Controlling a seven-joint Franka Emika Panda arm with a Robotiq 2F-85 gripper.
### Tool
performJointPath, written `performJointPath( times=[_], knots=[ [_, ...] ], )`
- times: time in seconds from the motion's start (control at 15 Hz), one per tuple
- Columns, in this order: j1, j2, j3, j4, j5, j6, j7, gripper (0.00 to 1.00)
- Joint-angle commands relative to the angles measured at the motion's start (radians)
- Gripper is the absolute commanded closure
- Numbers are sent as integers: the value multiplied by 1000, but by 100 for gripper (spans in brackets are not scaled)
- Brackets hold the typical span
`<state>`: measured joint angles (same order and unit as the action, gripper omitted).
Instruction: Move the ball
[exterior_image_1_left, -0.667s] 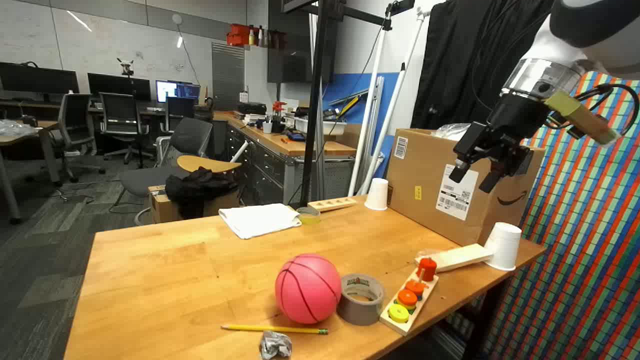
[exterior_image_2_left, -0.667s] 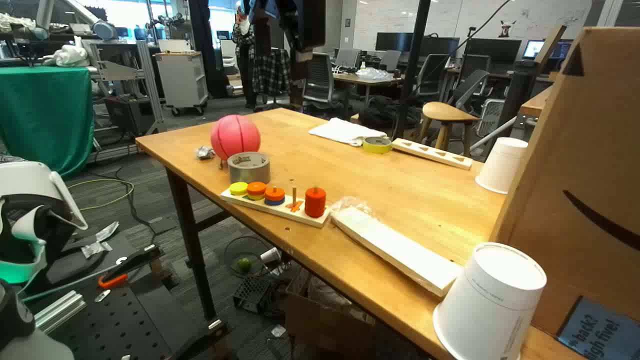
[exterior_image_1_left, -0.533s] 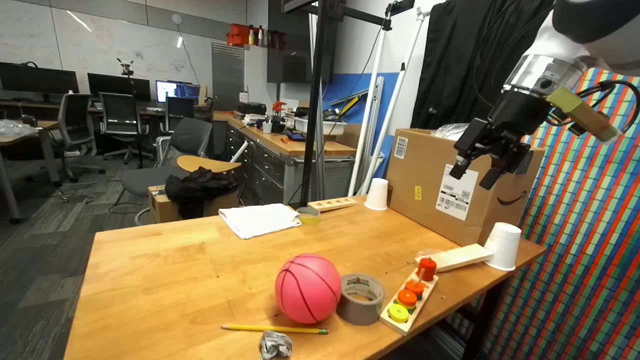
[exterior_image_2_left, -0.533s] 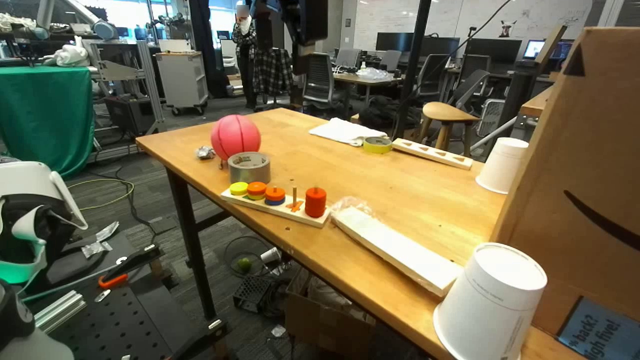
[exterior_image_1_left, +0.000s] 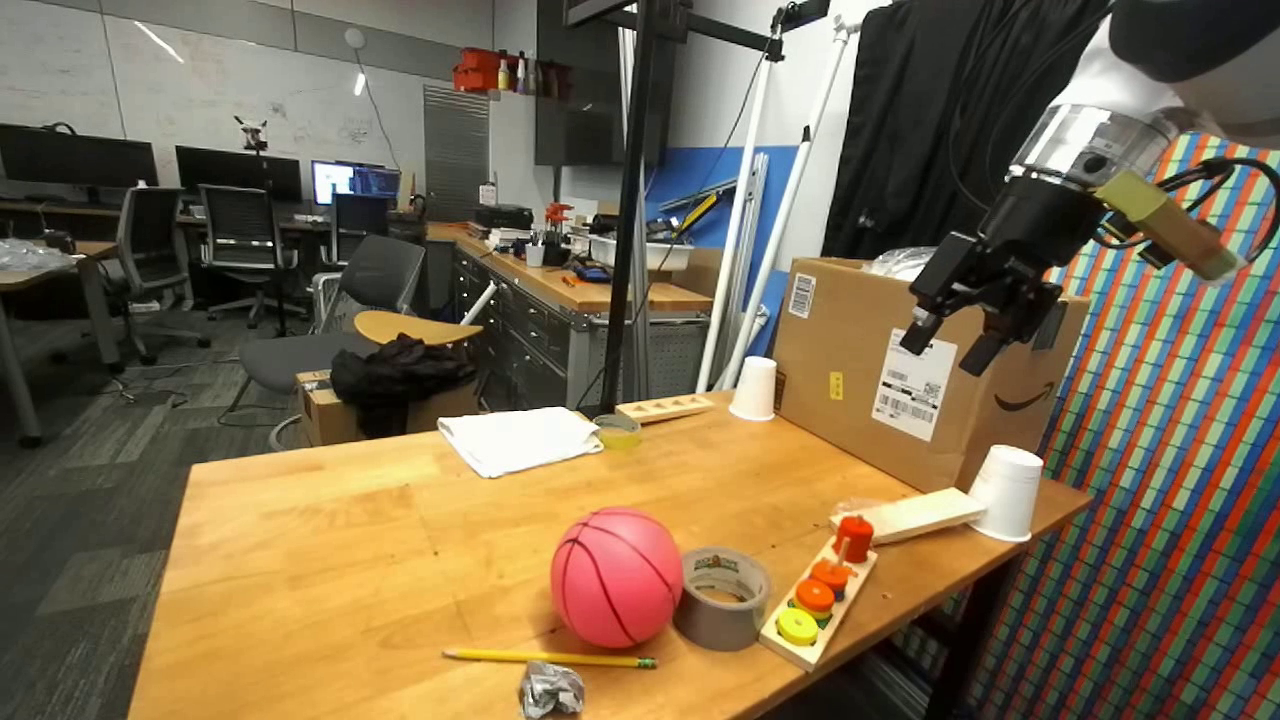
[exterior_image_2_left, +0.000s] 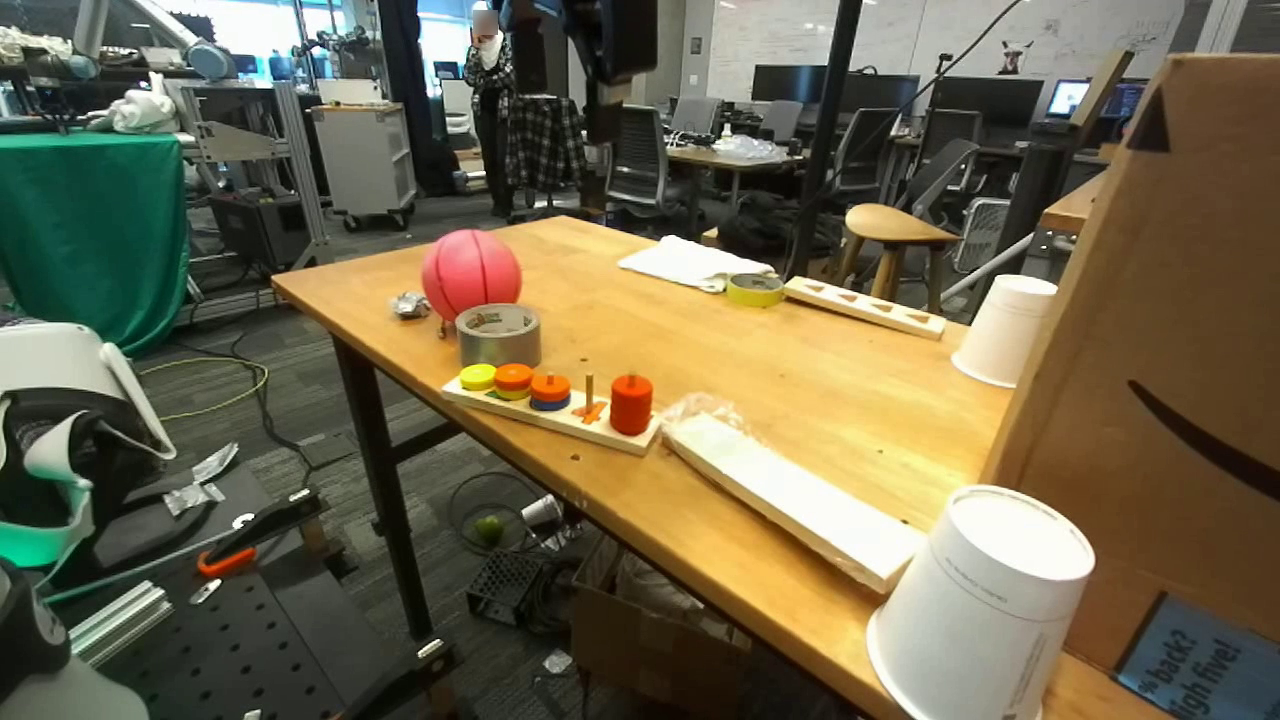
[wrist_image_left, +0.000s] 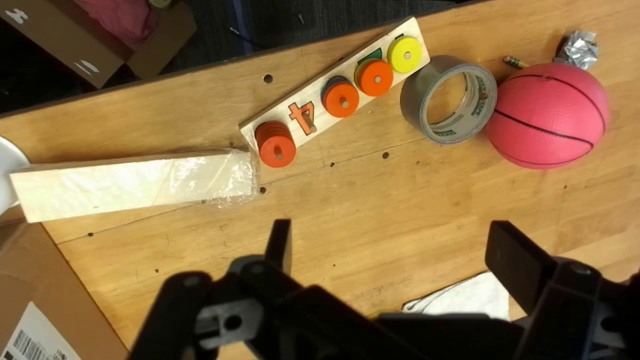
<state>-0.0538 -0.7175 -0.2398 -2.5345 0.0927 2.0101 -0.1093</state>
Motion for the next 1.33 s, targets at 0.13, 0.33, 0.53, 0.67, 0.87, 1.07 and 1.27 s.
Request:
performJointPath(
  times=[0.13, 0.33, 0.53, 0.67, 0.87, 1.07, 1.27],
  knots=[
    [5, 38, 38, 45, 19, 31, -24, 0],
    [39, 32, 88, 52, 27, 71, -23, 0],
    [102, 16, 151, 25, 66, 92, -13, 0],
    [145, 18, 208, 21, 95, 92, 12, 0],
    [200, 18, 297, 24, 121, 99, 62, 0],
    [264, 32, 383, 18, 139, 140, 99, 0],
    [320, 75, 440, 14, 158, 197, 117, 0]
  ],
)
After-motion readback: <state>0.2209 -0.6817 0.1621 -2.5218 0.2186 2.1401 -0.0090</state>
